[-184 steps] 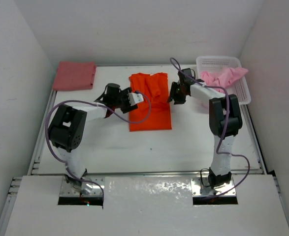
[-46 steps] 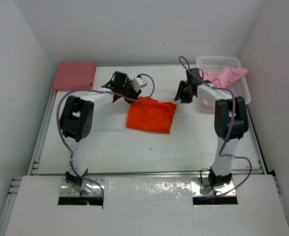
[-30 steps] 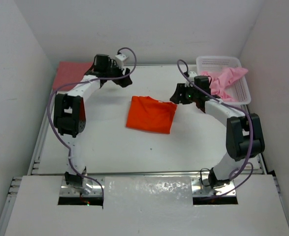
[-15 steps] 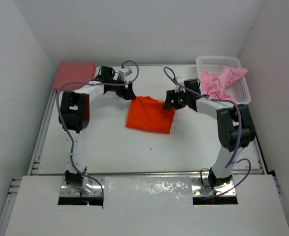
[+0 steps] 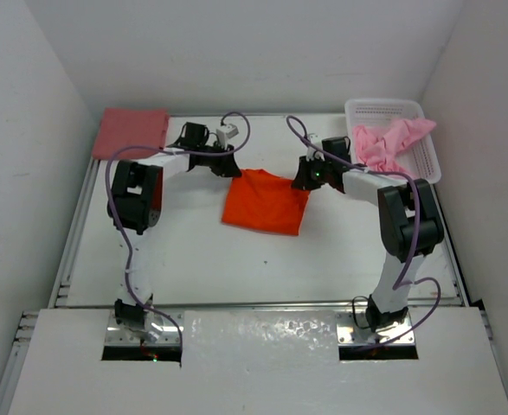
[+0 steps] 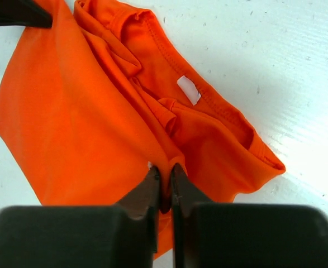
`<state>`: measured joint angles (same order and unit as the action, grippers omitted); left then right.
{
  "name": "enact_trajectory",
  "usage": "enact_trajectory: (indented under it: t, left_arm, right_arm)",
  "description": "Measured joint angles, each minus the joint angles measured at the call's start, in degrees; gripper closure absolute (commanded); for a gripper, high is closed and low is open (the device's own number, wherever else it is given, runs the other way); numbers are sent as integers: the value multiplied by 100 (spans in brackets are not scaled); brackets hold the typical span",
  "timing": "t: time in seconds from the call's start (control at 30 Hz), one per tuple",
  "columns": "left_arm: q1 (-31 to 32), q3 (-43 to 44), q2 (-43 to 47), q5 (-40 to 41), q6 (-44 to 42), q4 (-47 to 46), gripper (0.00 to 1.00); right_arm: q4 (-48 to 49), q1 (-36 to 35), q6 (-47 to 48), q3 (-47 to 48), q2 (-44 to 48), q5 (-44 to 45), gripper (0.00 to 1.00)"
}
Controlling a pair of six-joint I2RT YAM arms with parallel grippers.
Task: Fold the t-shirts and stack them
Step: Fold the long partially folded tshirt into a neat square
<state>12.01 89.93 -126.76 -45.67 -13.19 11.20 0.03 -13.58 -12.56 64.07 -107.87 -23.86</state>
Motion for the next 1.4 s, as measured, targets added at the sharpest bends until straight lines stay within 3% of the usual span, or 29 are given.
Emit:
enact_trajectory:
  t: [0.03, 0.27, 0.63, 0.87, 1.07, 1.4]
  left_arm:
    - [33, -11, 0, -7, 72, -61, 100]
    - [111, -85, 79, -2, 343, -350, 100]
    - [549, -181, 1340, 216, 251, -197, 100]
    - [975, 74, 1202, 555, 203, -210, 100]
    - [1047, 483, 562, 1224, 146, -376, 100]
    - [1115, 1202, -531, 2142, 162, -428, 100]
  right_arm:
    - [15, 0, -9, -13, 2, 9, 100]
    - [81, 0, -122, -321, 271, 122, 100]
    - [518, 4, -817, -1338, 2063, 295, 100]
    - [476, 109, -1211, -1438, 1974, 911, 100]
    - [551, 142, -1650, -1915, 1915, 1843, 100]
    - [769, 343, -1497, -1174, 717, 2352, 98]
